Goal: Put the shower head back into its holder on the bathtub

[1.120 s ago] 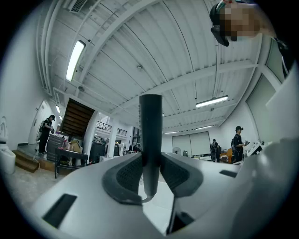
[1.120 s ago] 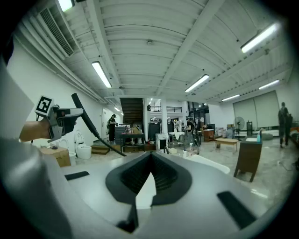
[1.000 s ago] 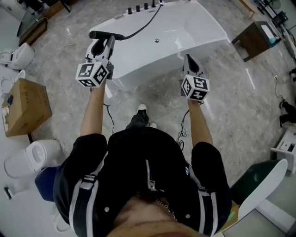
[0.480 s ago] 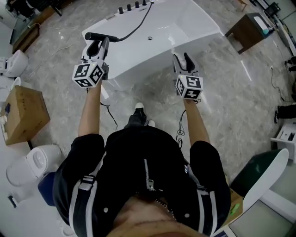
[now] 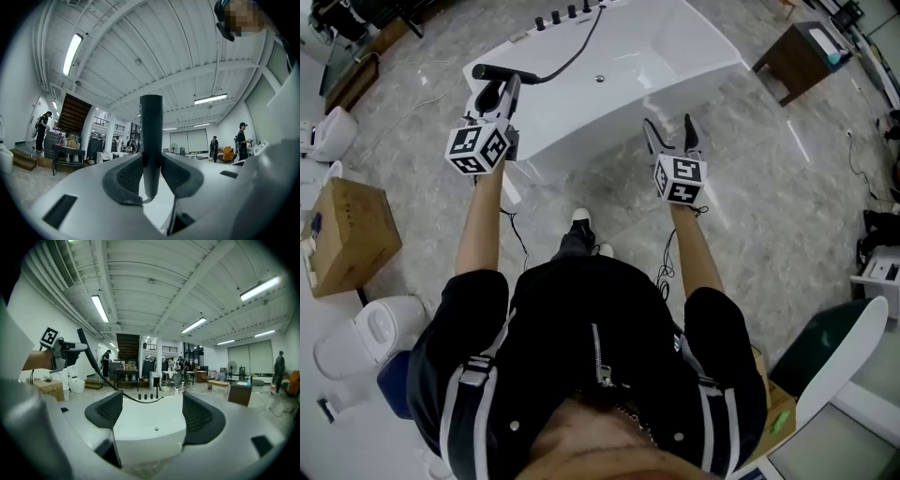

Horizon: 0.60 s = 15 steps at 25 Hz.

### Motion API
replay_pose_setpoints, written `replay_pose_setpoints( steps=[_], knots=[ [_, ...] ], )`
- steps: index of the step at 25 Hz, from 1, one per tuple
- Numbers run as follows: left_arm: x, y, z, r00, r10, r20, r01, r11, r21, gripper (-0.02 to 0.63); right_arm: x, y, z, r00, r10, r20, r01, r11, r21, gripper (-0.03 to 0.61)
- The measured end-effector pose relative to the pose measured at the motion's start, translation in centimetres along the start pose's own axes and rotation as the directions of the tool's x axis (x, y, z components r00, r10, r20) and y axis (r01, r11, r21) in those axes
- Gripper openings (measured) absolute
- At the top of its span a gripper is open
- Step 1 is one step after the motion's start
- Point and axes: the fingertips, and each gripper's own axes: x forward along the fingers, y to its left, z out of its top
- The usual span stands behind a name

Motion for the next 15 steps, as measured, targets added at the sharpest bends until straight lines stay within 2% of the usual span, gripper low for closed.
replay_pose_setpoints(
  steps=[8,15],
  knots=[
    [0.9,-0.6,0.7,1.000,0.011,0.013,-0.011,1.000,-0.005,0.130,-1.6,-1.4,-1.7,1.000,0.013,-0.016,-0.014,1.000,-0.007,0.397],
    [4.4,-1.4,0.5,1.000,-0.012,0.014,0.012,1.000,-0.011,0.130,0.1,-4.0,-2.5,0.999,0.007,-0.032,-0.007,1.000,0.003,0.397]
  ],
)
